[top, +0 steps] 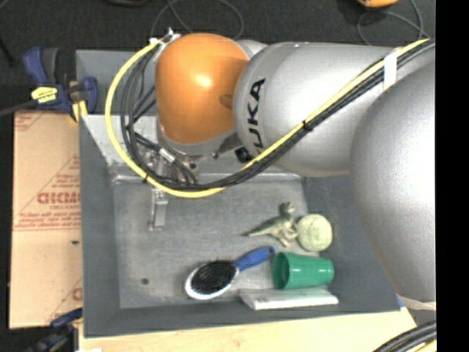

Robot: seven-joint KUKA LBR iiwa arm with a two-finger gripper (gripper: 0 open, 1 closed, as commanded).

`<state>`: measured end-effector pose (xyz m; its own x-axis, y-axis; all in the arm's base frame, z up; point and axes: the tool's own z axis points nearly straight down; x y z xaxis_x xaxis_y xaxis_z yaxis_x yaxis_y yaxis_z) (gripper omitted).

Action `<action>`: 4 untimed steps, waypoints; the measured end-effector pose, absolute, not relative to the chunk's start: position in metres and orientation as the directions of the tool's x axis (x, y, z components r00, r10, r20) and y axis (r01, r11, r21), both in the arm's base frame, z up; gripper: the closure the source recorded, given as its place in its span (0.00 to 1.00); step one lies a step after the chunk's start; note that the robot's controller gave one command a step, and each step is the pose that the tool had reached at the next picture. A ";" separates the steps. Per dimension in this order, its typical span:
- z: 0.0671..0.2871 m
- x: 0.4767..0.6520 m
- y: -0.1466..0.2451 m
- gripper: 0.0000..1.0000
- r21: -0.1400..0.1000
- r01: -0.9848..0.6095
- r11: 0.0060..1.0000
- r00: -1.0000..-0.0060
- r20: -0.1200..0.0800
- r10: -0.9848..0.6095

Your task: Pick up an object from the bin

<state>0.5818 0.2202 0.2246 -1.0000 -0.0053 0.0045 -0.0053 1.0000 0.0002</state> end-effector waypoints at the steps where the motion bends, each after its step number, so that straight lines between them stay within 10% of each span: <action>1: 0.230 0.583 0.219 0.00 0.002 0.000 1.000 -1.000 -0.003 0.000; 2: 0.153 0.531 0.173 0.00 0.001 -0.047 0.999 -0.999 -0.005 -0.047; 4: 0.140 0.505 0.126 0.00 0.000 -0.326 0.945 -0.945 -0.002 -0.326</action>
Offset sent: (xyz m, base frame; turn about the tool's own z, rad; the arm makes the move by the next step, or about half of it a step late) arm -0.1067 -0.0949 -0.1546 -0.0893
